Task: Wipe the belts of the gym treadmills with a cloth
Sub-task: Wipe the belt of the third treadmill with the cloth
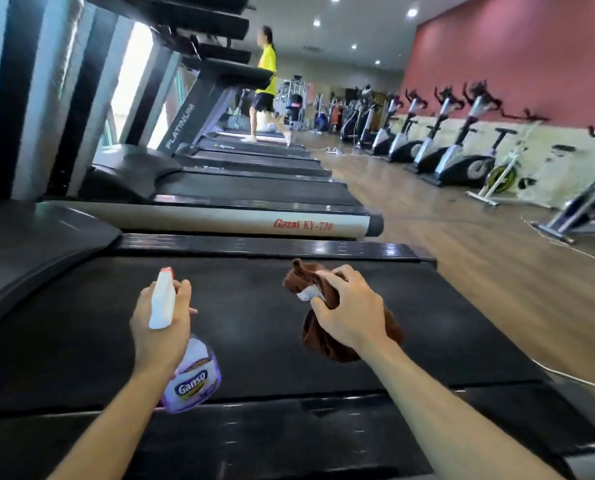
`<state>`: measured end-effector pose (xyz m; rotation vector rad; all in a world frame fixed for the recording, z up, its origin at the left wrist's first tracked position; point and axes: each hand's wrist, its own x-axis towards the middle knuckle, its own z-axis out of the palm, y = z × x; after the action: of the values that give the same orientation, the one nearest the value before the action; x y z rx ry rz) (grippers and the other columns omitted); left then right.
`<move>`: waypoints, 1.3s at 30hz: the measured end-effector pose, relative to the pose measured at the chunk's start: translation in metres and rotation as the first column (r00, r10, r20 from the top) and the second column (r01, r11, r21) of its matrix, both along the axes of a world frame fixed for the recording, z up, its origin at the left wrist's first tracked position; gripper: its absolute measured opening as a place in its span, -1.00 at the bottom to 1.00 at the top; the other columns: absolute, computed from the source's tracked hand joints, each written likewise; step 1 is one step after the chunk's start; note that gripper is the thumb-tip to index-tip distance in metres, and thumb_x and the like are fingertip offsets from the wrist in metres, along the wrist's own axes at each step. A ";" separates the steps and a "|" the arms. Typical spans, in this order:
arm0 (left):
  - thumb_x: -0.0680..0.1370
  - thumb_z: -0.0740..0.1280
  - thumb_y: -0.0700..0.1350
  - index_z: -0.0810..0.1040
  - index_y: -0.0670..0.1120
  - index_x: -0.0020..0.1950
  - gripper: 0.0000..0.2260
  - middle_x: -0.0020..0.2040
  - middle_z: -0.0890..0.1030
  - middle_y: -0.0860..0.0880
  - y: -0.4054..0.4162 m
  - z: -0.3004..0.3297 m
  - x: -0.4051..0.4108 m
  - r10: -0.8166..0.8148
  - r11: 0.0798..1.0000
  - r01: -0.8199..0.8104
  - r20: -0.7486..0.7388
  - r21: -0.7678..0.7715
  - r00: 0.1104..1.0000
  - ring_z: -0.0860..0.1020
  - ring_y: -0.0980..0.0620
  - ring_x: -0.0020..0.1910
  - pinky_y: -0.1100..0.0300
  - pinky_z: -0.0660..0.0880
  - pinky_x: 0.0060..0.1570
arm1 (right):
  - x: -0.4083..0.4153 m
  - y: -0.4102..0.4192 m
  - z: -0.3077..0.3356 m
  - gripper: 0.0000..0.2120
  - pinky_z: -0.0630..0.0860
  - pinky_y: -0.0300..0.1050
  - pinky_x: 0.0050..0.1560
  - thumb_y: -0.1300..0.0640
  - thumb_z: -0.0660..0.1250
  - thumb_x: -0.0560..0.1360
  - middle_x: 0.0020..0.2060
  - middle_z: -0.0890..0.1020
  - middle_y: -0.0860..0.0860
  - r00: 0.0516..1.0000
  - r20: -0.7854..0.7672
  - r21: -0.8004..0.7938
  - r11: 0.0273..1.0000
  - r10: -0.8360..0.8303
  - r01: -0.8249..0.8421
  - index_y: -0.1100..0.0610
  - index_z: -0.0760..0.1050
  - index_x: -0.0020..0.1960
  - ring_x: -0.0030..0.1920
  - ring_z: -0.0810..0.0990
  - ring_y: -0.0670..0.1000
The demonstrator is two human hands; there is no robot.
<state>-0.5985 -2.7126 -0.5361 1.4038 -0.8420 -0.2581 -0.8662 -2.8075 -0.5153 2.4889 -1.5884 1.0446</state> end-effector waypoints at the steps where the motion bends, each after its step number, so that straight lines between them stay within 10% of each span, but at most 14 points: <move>1: 0.64 0.37 -0.07 0.54 0.04 -0.12 -0.86 -0.04 0.61 -0.18 -0.005 -0.002 -0.006 -0.016 1.000 0.016 -0.025 0.004 1.000 0.65 0.02 -0.27 -0.09 0.54 0.00 | -0.014 -0.004 -0.012 -0.57 0.40 -0.15 -0.13 -0.16 0.37 0.51 0.14 0.55 -0.15 1.000 0.013 0.006 1.000 -0.026 0.026 -0.09 0.59 0.34 0.17 0.55 -0.04; 16: 0.64 0.36 -0.13 0.55 -0.20 -0.07 -0.84 -0.25 0.55 -0.02 -0.206 0.005 -0.151 -0.265 0.939 0.251 0.028 0.235 0.964 0.56 0.16 -0.41 0.37 0.44 -0.37 | -0.148 -0.127 -0.084 -0.57 0.49 -0.17 -0.31 -0.18 0.33 0.42 0.06 0.55 -0.17 0.983 0.116 0.232 0.966 -0.141 0.111 -0.09 0.65 0.23 0.07 0.59 -0.06; 31: 0.62 0.40 -0.16 0.60 -0.11 -0.15 -0.86 -0.34 0.56 0.01 -0.412 0.627 -0.408 -0.369 0.929 0.370 0.017 -0.032 0.929 0.56 0.12 -0.45 0.29 0.49 -0.39 | -0.364 -0.335 0.584 -0.52 0.57 -0.01 -0.02 -0.18 0.30 0.41 0.09 0.57 -0.08 0.990 0.104 -0.118 0.988 -0.092 0.105 -0.09 0.62 0.28 0.10 0.58 0.06; 39: 0.60 0.39 -0.19 0.57 -0.03 -0.24 -0.78 -0.42 0.55 0.09 -0.441 0.806 -0.449 -0.431 0.893 0.434 0.048 -0.123 0.901 0.53 0.07 -0.40 0.20 0.55 -0.32 | -0.410 -0.359 0.752 -0.49 0.55 -0.03 0.04 -0.21 0.29 0.43 0.13 0.55 -0.12 0.968 0.175 -0.261 0.940 -0.179 0.221 -0.09 0.61 0.33 0.16 0.57 0.02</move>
<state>-1.0473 -3.1531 0.2698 1.0840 -1.1657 -0.5213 -1.2765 -3.1666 0.2366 2.0636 -1.5628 1.3422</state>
